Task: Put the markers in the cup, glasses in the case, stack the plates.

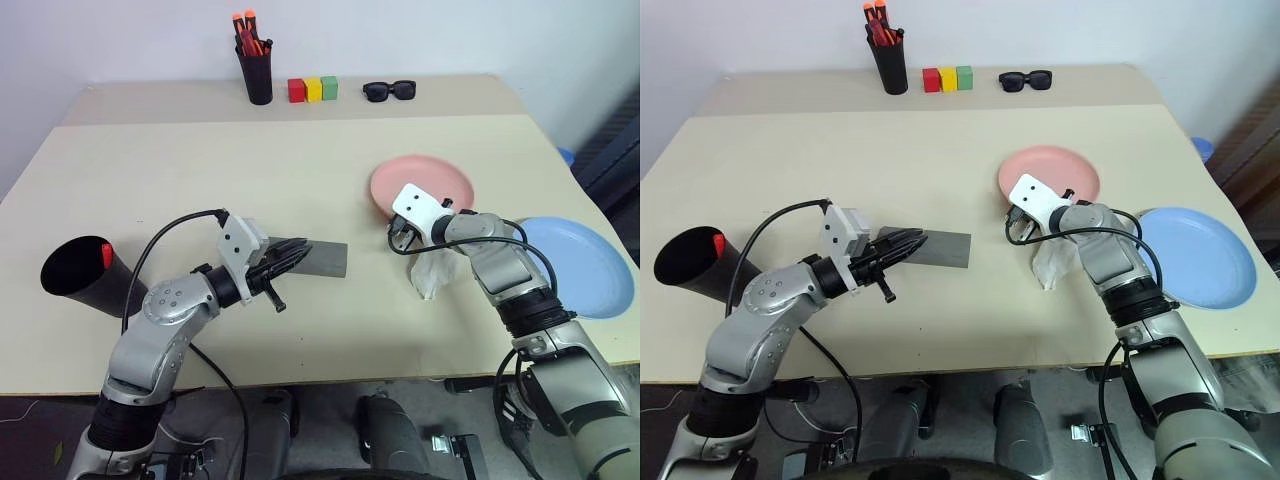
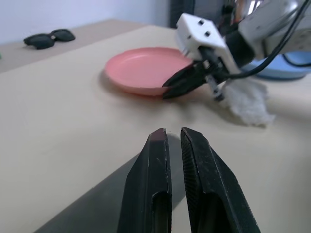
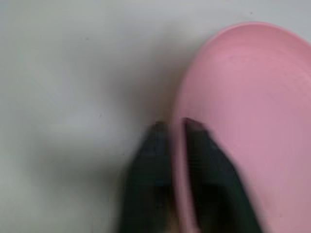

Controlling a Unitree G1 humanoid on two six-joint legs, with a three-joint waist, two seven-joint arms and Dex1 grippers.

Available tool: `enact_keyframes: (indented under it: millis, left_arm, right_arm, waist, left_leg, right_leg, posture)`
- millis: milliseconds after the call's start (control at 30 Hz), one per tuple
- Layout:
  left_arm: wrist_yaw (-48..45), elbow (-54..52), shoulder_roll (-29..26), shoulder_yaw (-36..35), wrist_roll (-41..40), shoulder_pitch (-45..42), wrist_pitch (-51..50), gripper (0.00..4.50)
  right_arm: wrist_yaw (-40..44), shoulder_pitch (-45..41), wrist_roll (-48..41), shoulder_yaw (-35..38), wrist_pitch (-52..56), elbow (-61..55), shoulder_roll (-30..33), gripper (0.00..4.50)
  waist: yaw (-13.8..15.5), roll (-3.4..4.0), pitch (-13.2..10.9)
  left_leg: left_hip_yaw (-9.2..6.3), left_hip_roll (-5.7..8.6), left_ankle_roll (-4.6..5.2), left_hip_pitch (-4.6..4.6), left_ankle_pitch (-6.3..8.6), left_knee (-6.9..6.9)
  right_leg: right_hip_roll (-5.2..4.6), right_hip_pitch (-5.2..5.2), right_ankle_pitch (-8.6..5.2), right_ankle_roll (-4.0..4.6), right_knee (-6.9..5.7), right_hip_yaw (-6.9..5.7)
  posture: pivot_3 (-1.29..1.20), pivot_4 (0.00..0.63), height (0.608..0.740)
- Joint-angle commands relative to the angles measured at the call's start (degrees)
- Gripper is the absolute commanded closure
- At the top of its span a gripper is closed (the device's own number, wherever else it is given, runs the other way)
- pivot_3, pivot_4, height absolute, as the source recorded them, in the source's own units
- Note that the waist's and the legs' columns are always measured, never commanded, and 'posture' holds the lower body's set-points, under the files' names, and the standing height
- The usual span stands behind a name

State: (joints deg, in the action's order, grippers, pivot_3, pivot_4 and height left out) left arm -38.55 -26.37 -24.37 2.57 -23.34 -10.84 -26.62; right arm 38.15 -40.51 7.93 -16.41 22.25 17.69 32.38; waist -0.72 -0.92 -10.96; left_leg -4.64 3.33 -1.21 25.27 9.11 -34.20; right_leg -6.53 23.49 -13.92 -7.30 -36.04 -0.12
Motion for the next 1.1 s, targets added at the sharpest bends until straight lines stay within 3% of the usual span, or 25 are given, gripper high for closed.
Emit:
enact_keyframes:
  millis: [33,233,467,633,767,867,1100]
  left_arm:
    - [-0.15,-2.43,0.46,-0.2,-1.21,0.45,1.76,4.1]
    - [-1.63,-0.21,0.86,1.95,-1.11,0.37,3.23,4.1]
    - [-6.64,6.32,3.75,5.17,-1.75,-3.8,6.58,4.1]
    - [-13.17,12.63,6.2,8.21,-1.86,-7.72,10.83,4.1]
    - [-16.02,15.77,7.82,9.29,-1.57,-9.36,13.26,4.1]
    - [-17.08,17.36,8.41,9.78,-1.0,-9.65,14.47,4.1]
    - [-16.59,15.63,7.77,9.82,-0.78,-6.73,14.97,4.1]
  right_arm:
    - [0.19,-0.06,0.4,1.67,0.69,-4.35,0.49,4.46]
    - [-0.2,4.38,-0.36,8.19,3.12,-17.78,5.94,4.46]
    - [2.06,14.1,-3.52,22.88,8.92,-35.46,16.61,4.46]
    - [4.81,28.07,-3.94,36.75,11.54,-43.01,22.13,4.46]
    - [6.08,38.72,-3.54,43.85,11.65,-45.57,22.18,4.46]
    - [5.68,44.62,-3.2,46.39,10.65,-45.52,21.23,4.46]
    - [5.45,47.04,-4.73,44.3,10.52,-40.39,20.67,4.46]
  waist:
    - [-0.02,0.0,0.0]
    - [0.36,0.02,-0.01]
    - [1.37,0.03,-0.01]
    - [1.75,0.06,0.01]
    - [1.39,0.14,0.06]
    - [1.31,0.27,0.14]
    - [1.45,0.4,0.2]
  left_leg:
    - [0.0,0.0,0.0,0.0,0.0,0.0]
    - [0.0,0.01,0.01,0.02,0.0,-0.01]
    - [0.04,-0.01,0.03,0.03,0.02,-0.03]
    - [0.05,-0.02,0.06,0.04,0.04,-0.06]
    - [0.14,-0.02,0.13,0.05,0.08,-0.12]
    - [0.17,-0.05,0.15,0.0,0.08,-0.13]
    - [0.15,-0.06,0.17,-0.01,0.09,-0.19]
  right_leg:
    - [0.01,0.0,0.0,0.0,-0.01,0.0]
    - [0.0,0.0,0.0,0.0,0.0,0.0]
    - [-0.02,-0.02,-0.11,0.17,0.05,0.0]
    - [-0.05,-0.08,-0.13,0.19,0.13,-0.03]
    - [-0.09,-0.12,-0.12,0.2,0.22,-0.02]
    - [-0.08,-0.15,-0.12,0.2,0.22,-0.01]
    - [-0.09,-0.18,-0.13,0.2,0.22,0.02]
  posture:
    - [0.0,0.15,0.74]
    - [0.0,0.15,0.74]
    - [0.0,0.15,0.74]
    - [0.0,0.15,0.74]
    - [0.0,0.15,0.74]
    - [0.0,0.15,0.74]
    - [0.0,0.15,0.74]
